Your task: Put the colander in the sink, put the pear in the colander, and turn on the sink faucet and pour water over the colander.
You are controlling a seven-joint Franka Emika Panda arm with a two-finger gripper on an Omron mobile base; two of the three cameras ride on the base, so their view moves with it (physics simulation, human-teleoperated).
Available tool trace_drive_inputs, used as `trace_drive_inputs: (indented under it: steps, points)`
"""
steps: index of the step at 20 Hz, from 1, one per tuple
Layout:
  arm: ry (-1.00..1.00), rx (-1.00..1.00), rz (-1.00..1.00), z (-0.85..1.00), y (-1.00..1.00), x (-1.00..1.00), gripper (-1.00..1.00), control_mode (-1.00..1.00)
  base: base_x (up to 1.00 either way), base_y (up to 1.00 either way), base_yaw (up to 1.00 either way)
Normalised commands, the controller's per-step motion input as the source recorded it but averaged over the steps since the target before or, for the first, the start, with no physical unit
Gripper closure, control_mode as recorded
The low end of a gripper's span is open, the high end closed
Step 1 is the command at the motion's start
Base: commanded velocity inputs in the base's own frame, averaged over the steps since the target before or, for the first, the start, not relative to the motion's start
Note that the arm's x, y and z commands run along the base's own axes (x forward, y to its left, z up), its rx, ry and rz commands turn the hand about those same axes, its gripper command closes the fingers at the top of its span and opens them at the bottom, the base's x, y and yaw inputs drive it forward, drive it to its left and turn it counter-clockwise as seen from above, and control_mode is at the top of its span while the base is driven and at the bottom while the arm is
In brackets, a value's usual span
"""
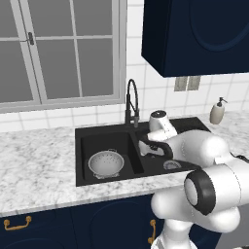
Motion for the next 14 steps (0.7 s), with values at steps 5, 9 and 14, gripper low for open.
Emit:
trace_drive_inputs:
  steps: [5, 9, 14]
  points:
    - [0.06, 0.02, 0.0, 0.12, 0.62, 0.0, 1.0, -1.0, 0.0, 0.0, 0.0]
    - [0.01, 0.0, 0.0, 0.0, 0.88, 0.0, 1.0, -1.0, 0.0, 0.0, 0.0]
    - [0.04, 0.02, 0.01, 0.07, 0.56, 0.13, 1.0, -1.0, 0.0, 0.0, 0.0]
